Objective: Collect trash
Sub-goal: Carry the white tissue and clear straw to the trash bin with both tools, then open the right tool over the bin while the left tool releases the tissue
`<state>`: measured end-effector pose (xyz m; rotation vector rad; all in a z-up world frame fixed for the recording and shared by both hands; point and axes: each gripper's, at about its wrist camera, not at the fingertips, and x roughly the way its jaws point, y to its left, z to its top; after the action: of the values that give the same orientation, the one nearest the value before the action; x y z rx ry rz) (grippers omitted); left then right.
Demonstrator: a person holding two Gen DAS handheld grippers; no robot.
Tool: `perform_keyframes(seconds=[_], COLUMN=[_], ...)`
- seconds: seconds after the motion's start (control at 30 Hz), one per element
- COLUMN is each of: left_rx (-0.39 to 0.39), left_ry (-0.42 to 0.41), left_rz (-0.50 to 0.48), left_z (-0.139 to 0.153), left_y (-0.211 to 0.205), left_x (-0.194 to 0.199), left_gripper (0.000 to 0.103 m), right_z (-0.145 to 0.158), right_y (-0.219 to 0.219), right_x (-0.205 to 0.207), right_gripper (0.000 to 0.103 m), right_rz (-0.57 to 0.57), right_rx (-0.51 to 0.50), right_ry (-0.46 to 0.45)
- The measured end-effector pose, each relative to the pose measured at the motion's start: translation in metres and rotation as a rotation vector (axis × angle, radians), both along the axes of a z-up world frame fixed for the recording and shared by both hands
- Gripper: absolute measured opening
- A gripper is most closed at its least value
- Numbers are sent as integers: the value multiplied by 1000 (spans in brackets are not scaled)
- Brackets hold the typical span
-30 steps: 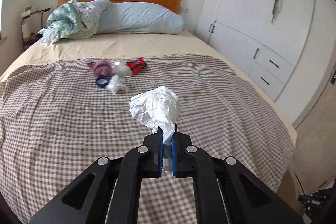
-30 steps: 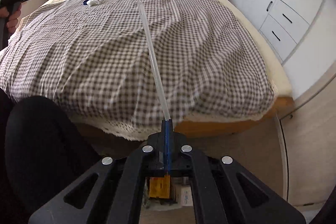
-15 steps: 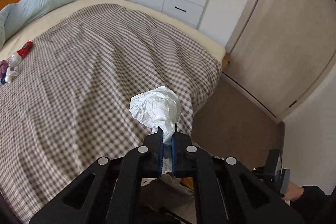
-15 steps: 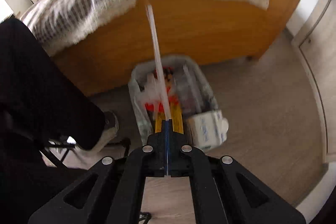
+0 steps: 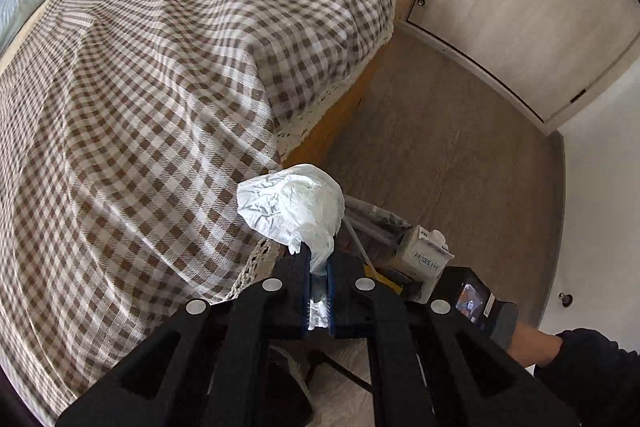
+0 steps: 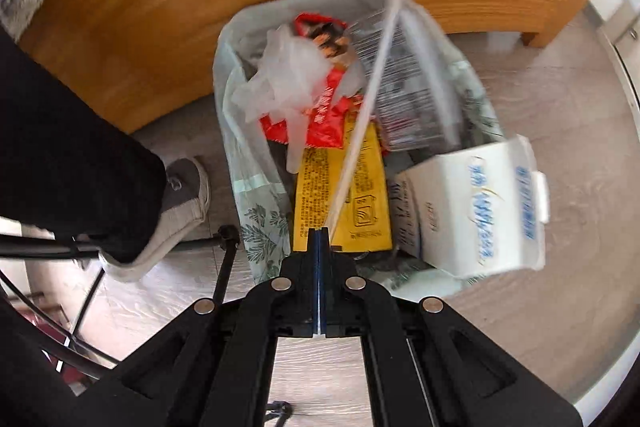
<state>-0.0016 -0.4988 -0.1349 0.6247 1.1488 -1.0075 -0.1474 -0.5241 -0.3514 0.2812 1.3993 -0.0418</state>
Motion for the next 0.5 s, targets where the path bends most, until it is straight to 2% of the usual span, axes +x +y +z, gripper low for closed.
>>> perform_keyframes(seconds=[0.1,0.17,0.3,0.4,0.43,0.5], left_rx=[31,50,45,73,79,87], left_ry=[13,7,22,14,10,4], left_rz=[-25,-24,-36,-57,-64,-61], left_z=[-10,-17,-25,-33,-35,-38], left_y=[-12,-19,-32,-37,-38,-36], left_x=[-4,-8,-21,-31,-33,-33], left_gripper=[3,3,3,4,3,4], right_z=[-18,-23,-31,-40,-44,-49], right_y=[1,3,21,29,26,14], right_x=[-1,0,4,7,9,10], right_gripper=[0,0,0,0,0,0], right_rz=[3,27,155,221,215,134], right_rx=[19,-7,-28,-56,-62,-66], right_ry=[37,38,53,80,93,109])
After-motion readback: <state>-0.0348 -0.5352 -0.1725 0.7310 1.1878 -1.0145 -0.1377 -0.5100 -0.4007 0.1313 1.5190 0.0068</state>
